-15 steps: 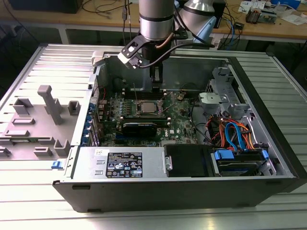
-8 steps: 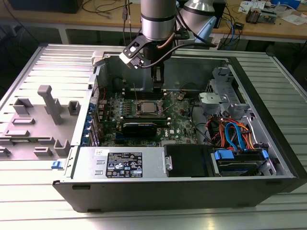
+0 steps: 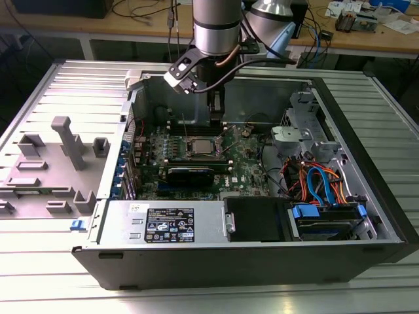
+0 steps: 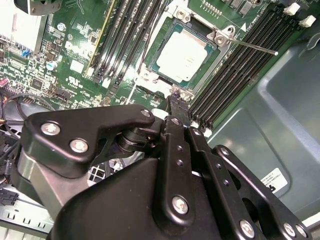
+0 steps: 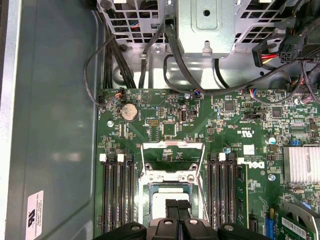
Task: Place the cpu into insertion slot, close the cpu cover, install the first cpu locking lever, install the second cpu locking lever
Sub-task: 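Close the cpu cover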
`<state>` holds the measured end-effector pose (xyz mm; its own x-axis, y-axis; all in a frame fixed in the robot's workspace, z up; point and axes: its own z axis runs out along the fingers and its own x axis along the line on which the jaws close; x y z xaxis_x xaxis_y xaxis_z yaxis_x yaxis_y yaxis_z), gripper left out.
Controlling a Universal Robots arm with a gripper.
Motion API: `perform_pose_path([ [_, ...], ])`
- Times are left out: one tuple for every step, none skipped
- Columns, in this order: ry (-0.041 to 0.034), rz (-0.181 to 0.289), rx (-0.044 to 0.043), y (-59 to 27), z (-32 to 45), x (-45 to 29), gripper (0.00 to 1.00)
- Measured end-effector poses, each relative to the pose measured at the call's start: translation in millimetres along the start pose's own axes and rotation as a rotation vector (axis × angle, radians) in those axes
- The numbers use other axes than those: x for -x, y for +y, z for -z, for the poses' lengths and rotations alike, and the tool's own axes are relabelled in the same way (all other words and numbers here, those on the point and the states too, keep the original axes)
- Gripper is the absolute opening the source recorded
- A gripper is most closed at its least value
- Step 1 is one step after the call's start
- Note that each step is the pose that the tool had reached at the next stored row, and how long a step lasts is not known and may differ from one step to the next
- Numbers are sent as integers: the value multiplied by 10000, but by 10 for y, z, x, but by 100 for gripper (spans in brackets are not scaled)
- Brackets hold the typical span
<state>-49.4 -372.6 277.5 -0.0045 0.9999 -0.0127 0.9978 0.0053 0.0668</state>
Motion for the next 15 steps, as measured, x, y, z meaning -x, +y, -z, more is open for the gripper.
perform_pose_path([
  [0, -1, 0, 3, 0, 0, 11],
  [0, -1, 0, 5, 0, 0, 11],
  [0, 0, 0, 7, 0, 0, 11],
  [0, -1, 0, 7, 0, 0, 11],
  [0, 0, 1, 9, -1, 0, 11],
  [0, 0, 0, 11, -1, 0, 11],
  [0, 0, 0, 14, -1, 0, 11],
  [0, -1, 0, 15, -1, 0, 11],
  [0, -1, 0, 16, -1, 0, 11],
  [0, -1, 0, 17, -1, 0, 11],
  [0, 0, 0, 18, -1, 0, 11],
  [0, 1, 1, 22, -2, 0, 11],
  [0, 0, 0, 24, -2, 0, 11],
  [0, -1, 0, 27, -2, 0, 11],
  [-1, 0, 0, 32, -2, 0, 11],
])
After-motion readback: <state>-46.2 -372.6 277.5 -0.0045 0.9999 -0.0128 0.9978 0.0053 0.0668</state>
